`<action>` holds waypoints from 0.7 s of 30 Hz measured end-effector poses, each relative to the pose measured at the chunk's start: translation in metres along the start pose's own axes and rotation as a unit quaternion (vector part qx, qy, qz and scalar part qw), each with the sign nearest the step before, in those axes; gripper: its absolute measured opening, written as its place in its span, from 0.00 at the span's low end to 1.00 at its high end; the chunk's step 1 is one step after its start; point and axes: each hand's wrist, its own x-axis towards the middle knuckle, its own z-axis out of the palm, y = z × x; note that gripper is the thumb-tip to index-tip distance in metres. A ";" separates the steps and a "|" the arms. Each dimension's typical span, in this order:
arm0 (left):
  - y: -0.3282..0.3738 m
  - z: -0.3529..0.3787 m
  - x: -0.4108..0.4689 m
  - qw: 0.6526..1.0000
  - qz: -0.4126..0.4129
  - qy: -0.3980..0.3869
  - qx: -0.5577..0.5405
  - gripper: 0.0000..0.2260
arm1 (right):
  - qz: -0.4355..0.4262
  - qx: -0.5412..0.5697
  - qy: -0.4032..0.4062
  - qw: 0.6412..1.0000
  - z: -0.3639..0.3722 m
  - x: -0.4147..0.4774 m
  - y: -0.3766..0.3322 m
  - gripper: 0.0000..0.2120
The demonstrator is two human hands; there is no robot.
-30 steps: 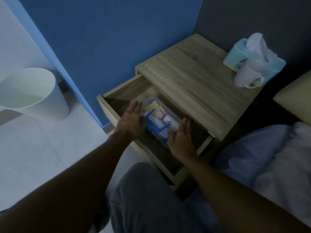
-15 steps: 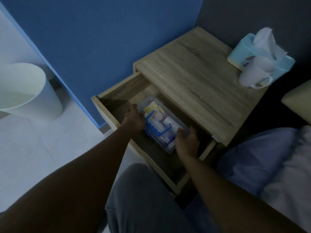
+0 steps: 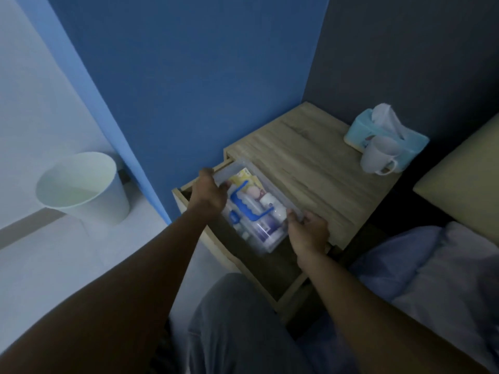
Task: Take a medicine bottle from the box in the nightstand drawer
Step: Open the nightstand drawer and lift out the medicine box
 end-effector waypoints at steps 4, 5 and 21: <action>0.031 -0.014 0.019 0.998 0.041 0.040 0.009 0.22 | -0.020 0.035 0.004 0.999 -0.006 0.023 -0.039 0.15; 0.038 -0.016 0.026 0.998 0.050 0.044 0.011 0.21 | -0.021 0.037 0.007 0.999 -0.006 0.031 -0.050 0.15; 0.072 0.046 0.155 0.998 0.059 -0.003 0.003 0.19 | -0.068 -0.080 0.048 0.993 0.014 0.164 -0.117 0.23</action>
